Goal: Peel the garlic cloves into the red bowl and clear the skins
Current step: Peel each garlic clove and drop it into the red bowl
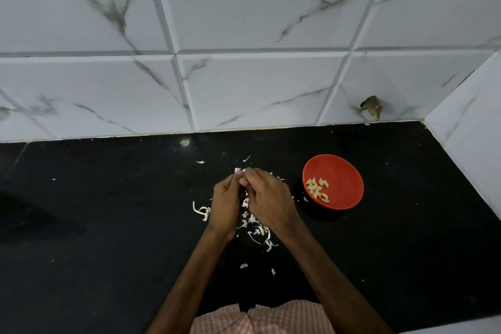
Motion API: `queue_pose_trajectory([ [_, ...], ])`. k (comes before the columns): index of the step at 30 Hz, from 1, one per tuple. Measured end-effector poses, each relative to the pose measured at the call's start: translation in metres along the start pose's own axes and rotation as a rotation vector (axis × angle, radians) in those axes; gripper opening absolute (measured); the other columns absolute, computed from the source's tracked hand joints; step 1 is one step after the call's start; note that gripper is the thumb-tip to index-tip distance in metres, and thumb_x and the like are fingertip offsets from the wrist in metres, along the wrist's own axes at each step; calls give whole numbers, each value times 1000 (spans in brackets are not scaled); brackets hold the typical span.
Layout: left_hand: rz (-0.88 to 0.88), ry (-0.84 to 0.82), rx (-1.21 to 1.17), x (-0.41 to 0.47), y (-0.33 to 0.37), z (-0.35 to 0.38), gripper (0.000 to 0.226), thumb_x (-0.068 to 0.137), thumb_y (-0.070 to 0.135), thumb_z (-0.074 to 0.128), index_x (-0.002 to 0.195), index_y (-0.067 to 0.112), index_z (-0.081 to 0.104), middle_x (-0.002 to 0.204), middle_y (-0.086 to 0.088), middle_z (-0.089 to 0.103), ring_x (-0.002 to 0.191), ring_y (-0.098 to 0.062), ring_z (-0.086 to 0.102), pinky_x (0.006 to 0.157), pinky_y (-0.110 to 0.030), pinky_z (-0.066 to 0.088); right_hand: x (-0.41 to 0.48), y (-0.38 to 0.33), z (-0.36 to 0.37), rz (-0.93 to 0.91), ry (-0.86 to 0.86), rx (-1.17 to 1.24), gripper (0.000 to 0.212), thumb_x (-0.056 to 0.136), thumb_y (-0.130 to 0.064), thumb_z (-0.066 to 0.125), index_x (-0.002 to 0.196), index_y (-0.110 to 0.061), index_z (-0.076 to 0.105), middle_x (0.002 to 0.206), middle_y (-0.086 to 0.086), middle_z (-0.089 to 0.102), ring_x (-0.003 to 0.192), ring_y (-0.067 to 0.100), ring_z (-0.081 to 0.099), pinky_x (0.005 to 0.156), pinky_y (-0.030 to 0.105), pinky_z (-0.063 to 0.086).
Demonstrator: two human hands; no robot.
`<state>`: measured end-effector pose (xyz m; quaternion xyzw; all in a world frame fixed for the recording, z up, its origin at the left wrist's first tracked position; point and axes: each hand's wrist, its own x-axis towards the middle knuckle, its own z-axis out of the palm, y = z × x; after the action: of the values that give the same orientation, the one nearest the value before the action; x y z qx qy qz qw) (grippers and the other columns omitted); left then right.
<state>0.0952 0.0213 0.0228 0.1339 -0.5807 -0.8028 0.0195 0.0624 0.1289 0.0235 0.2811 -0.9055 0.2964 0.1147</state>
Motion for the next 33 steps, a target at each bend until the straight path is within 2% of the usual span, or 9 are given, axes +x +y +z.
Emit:
queue_pose_trajectory([
  [4, 159, -37, 351, 4, -4, -8, 38, 109, 21, 41, 78, 11, 58, 66, 11, 55, 64, -4, 48, 61, -23, 41, 0, -10, 4, 297, -94, -61, 34, 107, -31, 40, 94, -16, 67, 81, 0, 70, 75, 20, 64, 63, 31, 40],
  [8, 227, -86, 720, 8, -4, -16, 32, 108, 29, 43, 77, 25, 47, 60, 14, 50, 56, -5, 41, 58, -31, 37, 4, -7, 4, 753, -226, 573, 45, 108, -29, 41, 70, -12, 60, 61, -2, 51, 59, 16, 47, 65, 35, 40],
  [12, 293, -104, 908, 5, -6, -18, 26, 108, 34, 41, 82, 31, 40, 69, 19, 54, 58, -5, 46, 57, -31, 37, 4, -1, 0, 914, -242, 873, 43, 108, -28, 43, 67, -14, 50, 56, -3, 39, 45, 6, 32, 45, 21, 29],
  [15, 304, -88, 970, 8, -4, -19, 25, 108, 34, 42, 84, 28, 42, 69, 13, 53, 61, -5, 47, 59, -34, 39, 6, -2, -1, 804, -211, 776, 42, 108, -29, 44, 70, -12, 54, 60, 0, 42, 50, 8, 36, 51, 26, 29],
  [18, 192, -82, 485, 9, 0, -12, 33, 108, 23, 44, 81, 10, 56, 68, 3, 51, 65, -6, 46, 60, -33, 41, 2, -4, -3, 452, -99, 405, 37, 108, -29, 44, 78, -15, 60, 66, -7, 57, 59, 5, 51, 58, 23, 40],
  [21, -8, -83, 121, 0, 4, -4, 41, 108, 22, 43, 73, 20, 64, 58, 10, 48, 50, -1, 41, 46, -15, 35, -1, -2, -7, 213, -70, 138, 27, 106, -28, 47, 86, -13, 57, 75, -2, 62, 70, 15, 59, 64, 36, 50],
  [25, -214, -45, 21, 0, 13, -6, 47, 104, 33, 49, 58, 27, 54, 54, 8, 26, 45, -4, 19, 38, -17, 19, -2, 3, -11, 137, -43, 164, 22, 103, -23, 52, 100, -6, 65, 91, 4, 69, 84, 19, 65, 72, 45, 54],
  [31, -101, -27, 93, -6, 21, -4, 53, 106, 29, 46, 55, 29, 60, 52, 9, 28, 46, -5, 22, 41, -20, 19, 0, 5, -16, 81, 87, 319, 13, 95, -21, 68, 101, -9, 69, 97, -3, 66, 85, 9, 64, 71, 36, 56],
  [33, -103, -36, 113, -6, 20, -5, 52, 106, 29, 45, 56, 29, 60, 52, 10, 29, 46, -5, 23, 41, -19, 20, -1, 4, -16, 1, 108, 176, 9, 97, -18, 65, 99, -9, 67, 94, -3, 66, 81, 12, 63, 62, 36, 56],
])
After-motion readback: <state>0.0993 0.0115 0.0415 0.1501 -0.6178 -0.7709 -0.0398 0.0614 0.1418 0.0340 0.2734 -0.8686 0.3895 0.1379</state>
